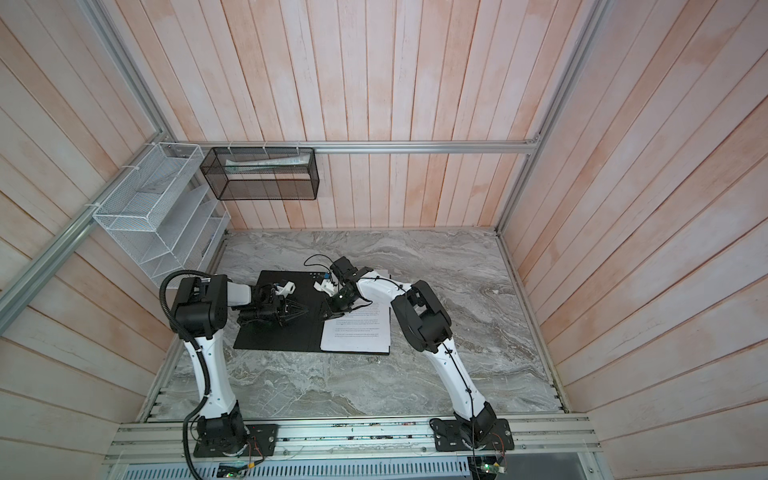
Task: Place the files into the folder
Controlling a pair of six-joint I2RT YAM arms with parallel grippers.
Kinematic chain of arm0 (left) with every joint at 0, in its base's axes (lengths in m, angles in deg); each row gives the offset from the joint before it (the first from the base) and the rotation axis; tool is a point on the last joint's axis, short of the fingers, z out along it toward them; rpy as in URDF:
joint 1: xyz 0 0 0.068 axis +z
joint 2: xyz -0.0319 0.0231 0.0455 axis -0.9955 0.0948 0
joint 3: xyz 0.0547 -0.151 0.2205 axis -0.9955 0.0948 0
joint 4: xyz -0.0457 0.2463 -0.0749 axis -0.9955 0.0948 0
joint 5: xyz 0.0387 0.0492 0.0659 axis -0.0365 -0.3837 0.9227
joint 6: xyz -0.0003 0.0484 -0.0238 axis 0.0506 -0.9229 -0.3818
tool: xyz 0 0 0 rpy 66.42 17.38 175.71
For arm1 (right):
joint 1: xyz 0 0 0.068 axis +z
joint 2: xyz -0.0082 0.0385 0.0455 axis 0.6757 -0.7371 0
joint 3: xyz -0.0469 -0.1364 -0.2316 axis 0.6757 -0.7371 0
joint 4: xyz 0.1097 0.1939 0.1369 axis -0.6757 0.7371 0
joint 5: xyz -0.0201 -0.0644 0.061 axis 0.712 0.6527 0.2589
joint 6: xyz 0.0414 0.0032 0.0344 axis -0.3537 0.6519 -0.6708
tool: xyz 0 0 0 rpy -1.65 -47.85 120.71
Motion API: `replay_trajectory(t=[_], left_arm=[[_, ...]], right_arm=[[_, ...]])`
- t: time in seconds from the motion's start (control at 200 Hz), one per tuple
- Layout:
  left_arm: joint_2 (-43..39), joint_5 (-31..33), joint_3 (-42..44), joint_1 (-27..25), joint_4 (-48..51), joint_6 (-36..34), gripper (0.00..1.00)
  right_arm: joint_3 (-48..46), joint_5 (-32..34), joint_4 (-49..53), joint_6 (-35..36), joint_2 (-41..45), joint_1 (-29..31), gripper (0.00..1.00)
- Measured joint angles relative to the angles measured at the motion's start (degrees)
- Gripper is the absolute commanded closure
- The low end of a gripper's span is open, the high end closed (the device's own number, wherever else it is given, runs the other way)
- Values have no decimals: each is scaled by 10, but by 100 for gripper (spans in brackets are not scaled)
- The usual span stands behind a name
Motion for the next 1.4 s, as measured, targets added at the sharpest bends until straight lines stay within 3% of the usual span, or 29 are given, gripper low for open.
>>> replay_trajectory(t=[0.465, 0.821, 1.021, 1.401], left_arm=[[0, 0, 0, 0, 0, 0, 100], [0, 0, 0, 0, 0, 0, 100], [0, 0, 0, 0, 1, 0, 100], [0, 0, 0, 0, 1, 0, 100]], right_arm=[[-7, -12, 30, -2, 0, 5, 81], [193, 9, 110, 2, 1, -16, 81], [235, 9, 121, -2, -2, -40, 81], [179, 5, 105, -11, -29, -40, 81]])
